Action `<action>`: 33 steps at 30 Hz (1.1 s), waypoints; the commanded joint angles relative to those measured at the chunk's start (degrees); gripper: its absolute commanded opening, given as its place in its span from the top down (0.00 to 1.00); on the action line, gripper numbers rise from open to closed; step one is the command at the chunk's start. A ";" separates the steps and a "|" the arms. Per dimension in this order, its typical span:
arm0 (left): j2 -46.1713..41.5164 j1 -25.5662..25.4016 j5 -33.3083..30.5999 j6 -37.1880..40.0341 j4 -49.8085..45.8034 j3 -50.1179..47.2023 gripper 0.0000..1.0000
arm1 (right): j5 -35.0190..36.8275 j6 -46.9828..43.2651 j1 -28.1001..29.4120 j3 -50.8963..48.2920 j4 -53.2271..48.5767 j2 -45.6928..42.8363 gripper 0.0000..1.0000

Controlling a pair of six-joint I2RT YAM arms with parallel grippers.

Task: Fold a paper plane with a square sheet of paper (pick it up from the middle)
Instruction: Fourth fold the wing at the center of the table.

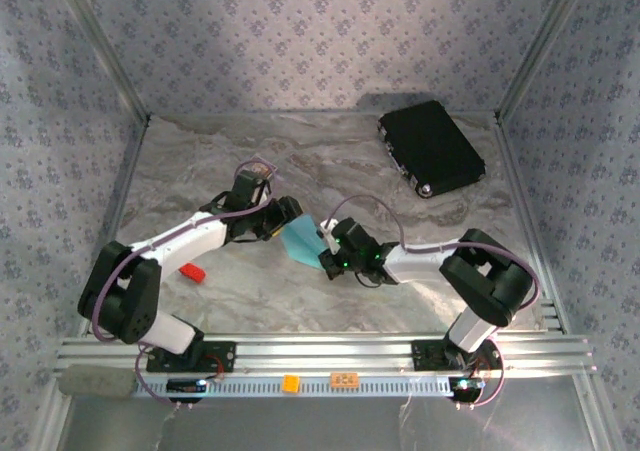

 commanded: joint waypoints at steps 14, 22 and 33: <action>0.42 0.42 0.21 0.17 -0.11 -2.01 0.33 | -10.32 11.45 -3.07 2.17 -0.19 4.78 0.99; 0.60 0.49 0.98 -0.26 1.54 -2.72 0.50 | -15.04 17.39 -5.12 -1.15 6.40 4.63 1.00; 5.51 -1.11 5.00 -1.59 7.84 -3.53 0.94 | -18.92 24.14 -7.81 -5.84 14.90 5.16 0.99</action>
